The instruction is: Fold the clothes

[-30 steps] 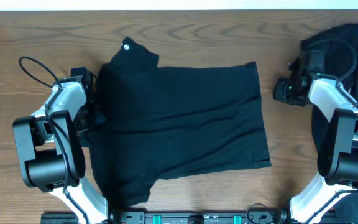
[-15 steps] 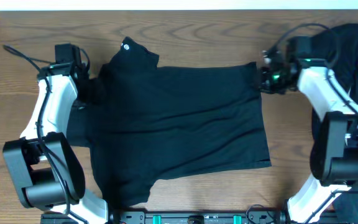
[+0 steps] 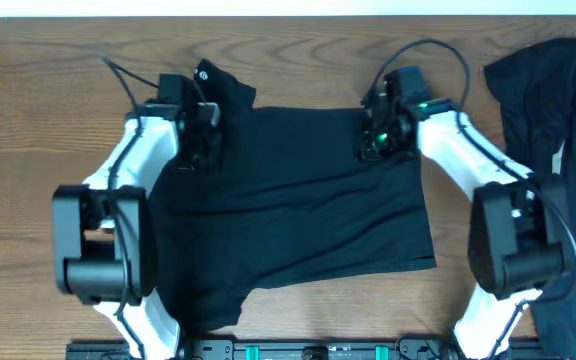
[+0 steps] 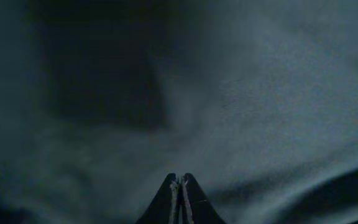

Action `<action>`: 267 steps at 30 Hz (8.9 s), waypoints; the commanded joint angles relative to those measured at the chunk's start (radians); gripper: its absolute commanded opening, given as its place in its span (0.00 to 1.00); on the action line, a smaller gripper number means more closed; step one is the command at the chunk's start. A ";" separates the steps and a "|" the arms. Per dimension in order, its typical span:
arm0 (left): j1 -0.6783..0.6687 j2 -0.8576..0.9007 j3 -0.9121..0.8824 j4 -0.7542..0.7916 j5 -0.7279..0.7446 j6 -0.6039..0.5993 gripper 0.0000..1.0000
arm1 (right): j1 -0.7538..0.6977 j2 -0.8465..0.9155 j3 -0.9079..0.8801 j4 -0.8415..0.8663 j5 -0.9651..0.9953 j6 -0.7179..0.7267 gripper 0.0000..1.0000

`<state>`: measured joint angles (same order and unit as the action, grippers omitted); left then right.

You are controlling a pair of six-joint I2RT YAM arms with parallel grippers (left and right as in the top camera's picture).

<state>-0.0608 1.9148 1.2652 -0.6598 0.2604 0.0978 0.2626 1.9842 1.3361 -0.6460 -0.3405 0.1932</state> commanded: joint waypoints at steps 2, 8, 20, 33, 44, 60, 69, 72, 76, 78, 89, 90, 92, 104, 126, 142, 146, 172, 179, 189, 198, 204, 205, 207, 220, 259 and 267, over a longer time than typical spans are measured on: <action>-0.029 0.047 -0.012 0.000 0.009 0.056 0.06 | 0.040 0.087 0.008 -0.002 0.015 0.019 0.04; -0.043 0.110 -0.012 0.068 0.009 0.066 0.06 | 0.050 0.151 0.008 0.028 0.091 0.068 0.02; -0.043 0.242 -0.003 0.488 -0.017 -0.155 0.06 | -0.086 0.196 0.011 0.222 0.264 0.244 0.03; -0.042 0.231 0.366 0.232 0.039 -0.117 0.17 | -0.238 0.111 0.139 0.096 0.074 0.066 0.24; -0.025 0.009 0.518 -0.195 0.026 -0.087 0.52 | -0.312 -0.179 0.154 -0.141 0.014 0.010 0.41; -0.001 -0.214 0.313 -0.773 -0.168 -0.364 0.32 | -0.312 -0.407 0.154 -0.571 0.015 -0.010 0.50; -0.001 -0.271 -0.105 -0.601 -0.168 -0.507 0.29 | -0.310 -0.407 0.154 -0.683 0.015 -0.092 0.50; -0.001 -0.324 -0.210 -0.546 -0.170 -0.546 0.30 | -0.310 -0.407 0.154 -0.687 0.015 -0.106 0.50; -0.001 -0.396 -0.355 -0.420 -0.173 -0.631 0.51 | -0.310 -0.407 0.154 -0.684 0.015 -0.114 0.51; -0.001 -0.413 -0.414 -0.355 -0.172 -0.658 0.61 | -0.310 -0.407 0.154 -0.684 0.016 -0.121 0.50; -0.001 -0.411 -0.549 -0.273 -0.117 -0.687 0.53 | -0.310 -0.407 0.152 -0.688 0.060 -0.124 0.52; -0.001 -0.411 -0.552 -0.274 -0.110 -0.686 0.40 | -0.310 -0.407 0.152 -0.684 0.080 -0.123 0.53; -0.001 -0.411 -0.553 -0.277 -0.084 -0.676 0.15 | -0.311 -0.406 0.151 -0.674 0.124 -0.104 0.56; -0.001 -0.514 -0.498 -0.277 -0.029 -0.594 0.06 | -0.387 -0.385 0.064 -0.662 0.217 0.006 0.68; -0.001 -0.610 -0.476 -0.251 -0.116 -0.588 0.11 | -0.356 -0.375 -0.550 -0.237 -0.008 0.114 0.73; -0.001 -0.610 -0.476 -0.270 -0.115 -0.584 0.12 | -0.355 -0.376 -0.590 -0.140 -0.005 0.129 0.02; -0.001 -0.611 -0.476 -0.304 -0.114 -0.576 0.13 | -0.355 -0.389 -0.534 -0.203 -0.008 0.055 0.01; -0.001 -0.607 -0.642 -0.190 -0.116 -0.595 0.39 | -0.355 -0.470 -0.413 -0.308 -0.004 -0.010 0.01; -0.001 -0.612 -0.619 -0.210 0.004 -0.576 0.06 | -0.355 -0.470 -0.413 -0.308 -0.005 -0.016 0.01; -0.001 -0.765 -0.342 -0.547 0.042 -0.497 0.06 | -0.355 -0.517 -0.337 -0.457 -0.005 -0.052 0.01; -0.001 -0.915 -0.171 -0.661 0.041 -0.494 0.06 | -0.355 -0.645 -0.167 -0.732 -0.024 -0.053 0.01; -0.001 -0.896 -0.139 -0.597 -0.007 -0.494 0.06 | -0.355 -0.651 -0.128 -0.692 -0.024 -0.052 0.01; -0.001 -0.883 -0.139 -0.571 -0.007 -0.489 0.06 | -0.355 -0.645 -0.128 -0.673 -0.024 -0.052 0.01; -0.001 -0.848 -0.139 -0.523 -0.007 -0.459 0.06 | -0.355 -0.623 -0.128 -0.630 -0.027 -0.041 0.02; -0.001 -0.536 -0.139 -0.245 -0.006 -0.379 0.06 | -0.355 -0.377 -0.128 -0.336 -0.030 0.047 0.01; 0.037 -0.383 -0.259 -0.148 -0.063 -0.262 0.41 | -0.364 -0.193 -0.132 -0.324 -0.190 -0.094 0.07; 0.037 -0.383 -0.274 -0.113 -0.063 -0.262 0.06 | -0.202 -0.192 -0.229 -0.130 -0.011 0.065 0.01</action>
<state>-0.0269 1.5459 0.9943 -0.7753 0.2028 -0.1753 0.0154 1.7874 1.1545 -0.8108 -0.4263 0.1841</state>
